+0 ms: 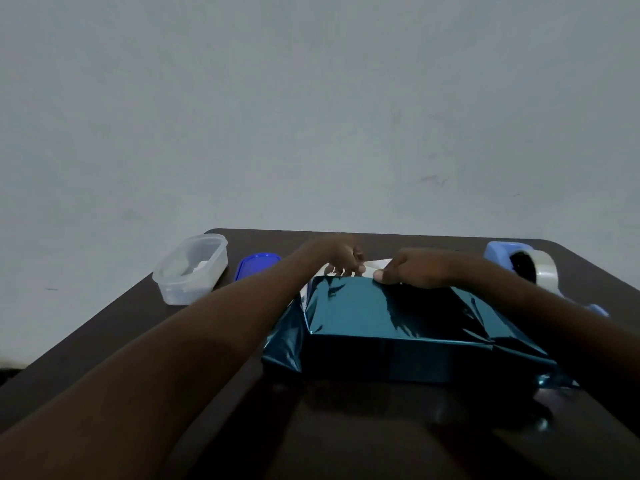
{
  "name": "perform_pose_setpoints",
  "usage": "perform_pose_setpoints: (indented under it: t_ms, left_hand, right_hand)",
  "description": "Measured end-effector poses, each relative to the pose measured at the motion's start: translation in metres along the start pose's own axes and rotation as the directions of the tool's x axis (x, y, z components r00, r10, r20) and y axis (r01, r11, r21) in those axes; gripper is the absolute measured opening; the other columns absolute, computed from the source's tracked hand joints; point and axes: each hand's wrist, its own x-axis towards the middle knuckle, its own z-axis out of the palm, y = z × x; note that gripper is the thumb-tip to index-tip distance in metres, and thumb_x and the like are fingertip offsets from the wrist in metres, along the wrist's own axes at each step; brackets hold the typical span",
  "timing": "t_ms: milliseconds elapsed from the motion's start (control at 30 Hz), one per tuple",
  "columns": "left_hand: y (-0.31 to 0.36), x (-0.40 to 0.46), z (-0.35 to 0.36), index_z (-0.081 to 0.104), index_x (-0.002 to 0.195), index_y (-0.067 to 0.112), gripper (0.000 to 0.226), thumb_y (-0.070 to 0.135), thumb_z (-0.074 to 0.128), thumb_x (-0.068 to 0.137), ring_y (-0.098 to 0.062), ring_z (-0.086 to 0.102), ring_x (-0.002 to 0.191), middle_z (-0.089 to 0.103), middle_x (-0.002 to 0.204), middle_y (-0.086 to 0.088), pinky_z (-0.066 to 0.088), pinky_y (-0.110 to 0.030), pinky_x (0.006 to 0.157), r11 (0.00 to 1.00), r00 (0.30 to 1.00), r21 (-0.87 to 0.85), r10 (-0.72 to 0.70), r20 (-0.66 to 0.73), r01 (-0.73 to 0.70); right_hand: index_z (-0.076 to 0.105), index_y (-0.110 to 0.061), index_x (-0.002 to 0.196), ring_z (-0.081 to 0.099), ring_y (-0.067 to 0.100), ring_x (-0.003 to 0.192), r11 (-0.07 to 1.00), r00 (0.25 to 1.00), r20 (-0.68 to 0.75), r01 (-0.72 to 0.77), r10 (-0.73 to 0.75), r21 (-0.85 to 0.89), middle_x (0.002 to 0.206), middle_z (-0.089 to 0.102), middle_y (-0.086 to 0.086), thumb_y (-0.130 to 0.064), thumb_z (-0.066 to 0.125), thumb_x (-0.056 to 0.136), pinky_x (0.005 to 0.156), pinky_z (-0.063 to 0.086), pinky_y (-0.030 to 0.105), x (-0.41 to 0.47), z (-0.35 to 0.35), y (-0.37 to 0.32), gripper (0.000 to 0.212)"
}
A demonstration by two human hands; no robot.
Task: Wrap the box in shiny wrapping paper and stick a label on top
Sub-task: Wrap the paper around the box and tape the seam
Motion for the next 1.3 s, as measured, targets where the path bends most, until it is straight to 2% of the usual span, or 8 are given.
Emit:
perform_pose_setpoints:
  t_ms: [233,533,633,833,933,1067,1167,1300]
  left_hand:
    - [-0.014,0.011,0.008,0.072,0.1,0.007,0.024,0.02,0.078,0.08,-0.015,0.059,0.073,0.072,0.092,-0.006,0.045,-0.023,0.066,0.995,0.95,0.094,0.014,-0.311,0.016]
    - [-0.017,0.012,-0.008,0.078,0.092,0.011,0.016,0.016,0.078,0.077,-0.016,0.067,0.089,0.076,0.094,-0.002,0.045,-0.022,0.075,0.996,0.923,0.087,0.059,-0.379,-0.028]
    - [-0.009,0.001,-0.022,0.078,0.092,0.014,0.015,0.015,0.077,0.077,-0.009,0.061,0.08,0.074,0.089,0.001,0.04,-0.013,0.064,0.998,0.925,0.058,0.054,-0.376,-0.034]
    - [0.012,-0.034,-0.064,0.078,0.085,0.021,0.015,0.026,0.083,0.072,0.005,0.054,0.062,0.067,0.066,0.011,0.041,-0.015,0.064,0.986,0.928,0.02,0.162,-0.335,-0.165]
    - [0.025,-0.052,-0.075,0.078,0.087,0.019,0.018,0.027,0.084,0.072,0.007,0.054,0.061,0.065,0.063,0.018,0.041,-0.016,0.069,0.981,0.923,0.061,0.193,-0.332,-0.183]
    - [0.034,-0.069,-0.079,0.078,0.088,0.017,0.016,0.025,0.082,0.075,0.0,0.059,0.064,0.068,0.065,0.011,0.043,-0.016,0.067,0.979,0.929,0.077,0.201,-0.311,-0.186]
    - [0.04,-0.08,-0.081,0.078,0.094,0.018,0.018,0.023,0.08,0.077,-0.003,0.057,0.069,0.07,0.072,0.006,0.04,-0.018,0.067,0.98,0.921,0.11,0.195,-0.336,-0.167]
    - [0.044,-0.092,-0.077,0.079,0.091,0.018,0.013,0.023,0.078,0.079,-0.001,0.058,0.065,0.071,0.071,0.009,0.044,-0.019,0.066,0.978,0.909,0.081,0.21,-0.36,-0.194]
  right_hand:
    - [0.067,-0.007,0.099,0.06,0.021,0.091,0.995,0.998,0.047,0.039,-0.035,-0.094,0.098,0.064,0.003,-0.045,0.037,0.103,0.084,0.044,0.032,-0.007,-0.001,-0.009,0.048]
    - [0.062,-0.003,0.12,0.055,0.029,0.117,0.989,0.999,0.025,-0.041,0.045,-0.143,0.129,0.059,0.015,-0.045,0.036,0.103,0.099,0.039,0.034,-0.002,0.002,-0.009,0.052]
    - [0.06,0.0,0.117,0.055,0.027,0.114,0.989,0.997,0.037,-0.058,0.063,-0.134,0.124,0.058,0.014,-0.042,0.033,0.105,0.097,0.038,0.033,-0.003,0.003,-0.009,0.052]
    - [0.062,-0.005,0.11,0.049,0.015,0.083,0.991,0.994,0.064,-0.082,0.09,-0.108,0.109,0.058,0.011,-0.016,0.043,0.102,0.056,0.034,0.007,-0.003,-0.004,-0.017,0.023]
    - [0.059,-0.007,0.094,0.053,0.016,0.07,0.994,0.994,0.059,-0.094,0.097,-0.055,0.096,0.059,0.011,-0.017,0.046,0.098,0.062,0.041,0.024,-0.007,-0.001,-0.015,0.017]
    - [0.061,-0.002,0.112,0.057,0.026,0.105,0.998,0.996,0.088,-0.016,0.022,-0.066,0.127,0.059,0.015,-0.018,0.04,0.102,0.093,0.045,0.033,-0.009,0.004,-0.014,0.028]
    - [0.057,-0.004,0.122,0.056,0.023,0.109,0.999,0.999,-0.021,0.03,-0.031,-0.034,0.114,0.055,0.003,-0.021,0.044,0.103,0.088,0.042,0.023,-0.015,0.008,-0.014,0.029]
    - [0.066,-0.012,0.102,0.06,0.02,0.089,0.998,0.962,-0.27,0.036,-0.048,-0.05,0.095,0.062,0.003,-0.032,0.059,0.095,0.069,0.044,0.026,-0.014,0.017,-0.004,0.023]
